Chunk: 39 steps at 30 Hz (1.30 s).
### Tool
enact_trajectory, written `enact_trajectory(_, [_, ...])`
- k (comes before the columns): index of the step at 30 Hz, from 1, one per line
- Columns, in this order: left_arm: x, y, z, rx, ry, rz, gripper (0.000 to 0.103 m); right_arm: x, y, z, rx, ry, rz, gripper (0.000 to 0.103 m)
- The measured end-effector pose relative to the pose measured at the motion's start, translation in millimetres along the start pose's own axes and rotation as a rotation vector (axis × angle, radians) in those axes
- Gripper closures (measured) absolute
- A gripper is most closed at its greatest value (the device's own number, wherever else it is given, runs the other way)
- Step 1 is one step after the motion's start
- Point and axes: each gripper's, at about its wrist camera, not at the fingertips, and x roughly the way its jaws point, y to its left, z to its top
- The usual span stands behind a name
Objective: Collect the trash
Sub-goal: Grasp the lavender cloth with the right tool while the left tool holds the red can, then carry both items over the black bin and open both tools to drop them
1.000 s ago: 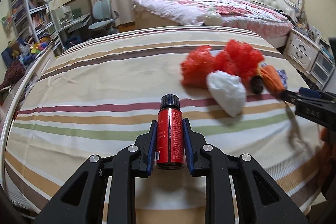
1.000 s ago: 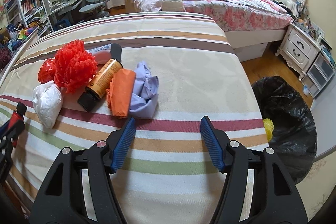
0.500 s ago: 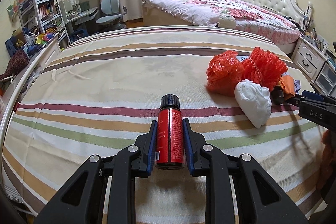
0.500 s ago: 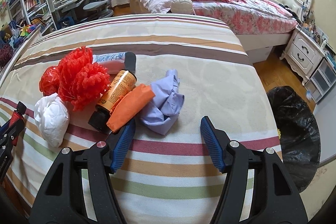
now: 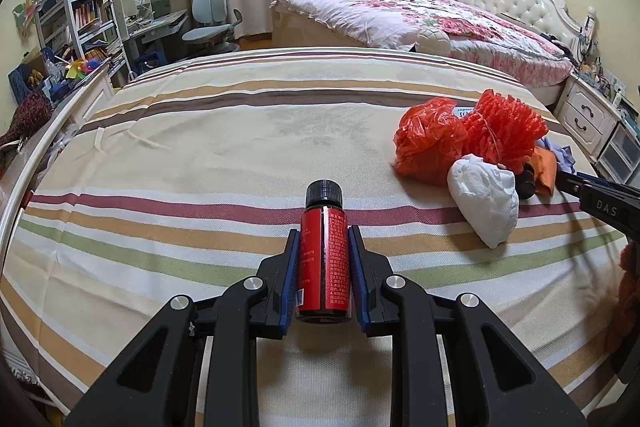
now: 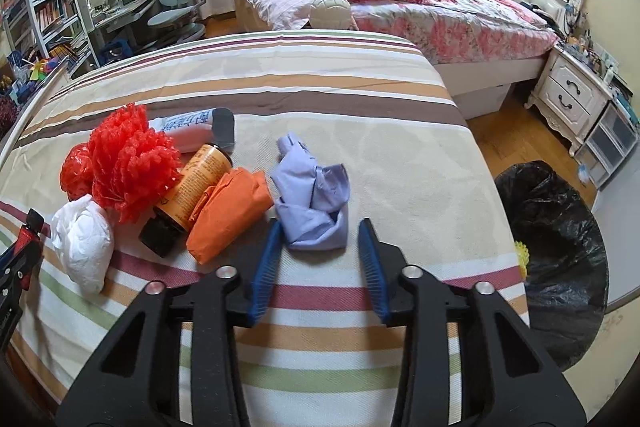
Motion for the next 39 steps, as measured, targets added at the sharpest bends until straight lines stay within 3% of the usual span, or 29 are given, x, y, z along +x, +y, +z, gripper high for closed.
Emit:
enact_trajectory(7, [0,0,0,0.001,-0.001,0.001,0.078,-6,-11,-8,0.016,0.001,0.014,0.071])
enact_trajectory(9, [0,0,0,0.001,-0.001,0.002,0.078,-5,-12,-6,0.019,0.001,0.011,0.067])
enact_trajectory(11, [0,0,0,0.001,-0.002,0.001,0.078,-4,-14,-8,0.025,0.002,0.001,0.051])
enact_trajectory(16, [1,0,1,0.001,-0.002,0.002,0.078,0,-14,-1,0.026,0.004,0.007,0.051])
enact_trajectory(18, [1,0,0,0.002,-0.002,0.002,0.078,1,-13,0,0.018,0.004,0.008,0.055])
enact_trajectory(21, [1,0,0,0.004,-0.003,0.005,0.078,1,-11,2,0.01,0.0,0.008,0.072])
enact_trajectory(39, [-5,-6,2,0.019,-0.027,0.001,0.078,-24,-31,-18,0.071,-0.05,0.009,0.073])
